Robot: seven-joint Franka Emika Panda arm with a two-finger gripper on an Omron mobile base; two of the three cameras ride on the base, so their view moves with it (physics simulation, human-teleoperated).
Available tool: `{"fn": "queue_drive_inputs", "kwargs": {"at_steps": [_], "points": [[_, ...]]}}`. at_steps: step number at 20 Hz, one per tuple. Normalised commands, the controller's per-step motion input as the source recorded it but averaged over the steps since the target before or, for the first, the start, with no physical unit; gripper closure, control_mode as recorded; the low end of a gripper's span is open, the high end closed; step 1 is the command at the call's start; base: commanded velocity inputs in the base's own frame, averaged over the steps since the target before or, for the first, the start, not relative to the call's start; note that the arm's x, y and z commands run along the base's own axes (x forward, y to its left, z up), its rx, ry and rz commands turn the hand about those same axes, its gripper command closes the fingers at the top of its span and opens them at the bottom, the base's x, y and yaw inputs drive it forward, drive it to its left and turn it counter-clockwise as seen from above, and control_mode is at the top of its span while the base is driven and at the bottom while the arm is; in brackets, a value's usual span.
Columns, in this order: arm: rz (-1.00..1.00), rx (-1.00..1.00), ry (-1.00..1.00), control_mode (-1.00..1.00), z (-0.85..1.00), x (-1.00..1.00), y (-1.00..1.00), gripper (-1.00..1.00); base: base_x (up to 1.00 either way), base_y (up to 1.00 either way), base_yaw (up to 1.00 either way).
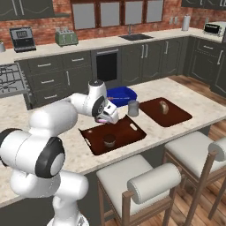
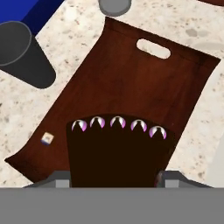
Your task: Take the cake and cupcake from the fridge and place them on the empty tray on the dining counter.
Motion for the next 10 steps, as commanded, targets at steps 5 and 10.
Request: {"fn": "queue_drive_inputs", "kwargs": {"at_steps": [5, 10], "points": [[-0.04, 0.00, 0.04, -1.00, -0.29, 0.28, -0.07, 1.00, 0.00, 0.00, 0.00], [-0.01, 0.01, 0.06, -1.00, -0.29, 0.22, -0.11, 1.00, 0.00, 0.00, 0.00]]}}
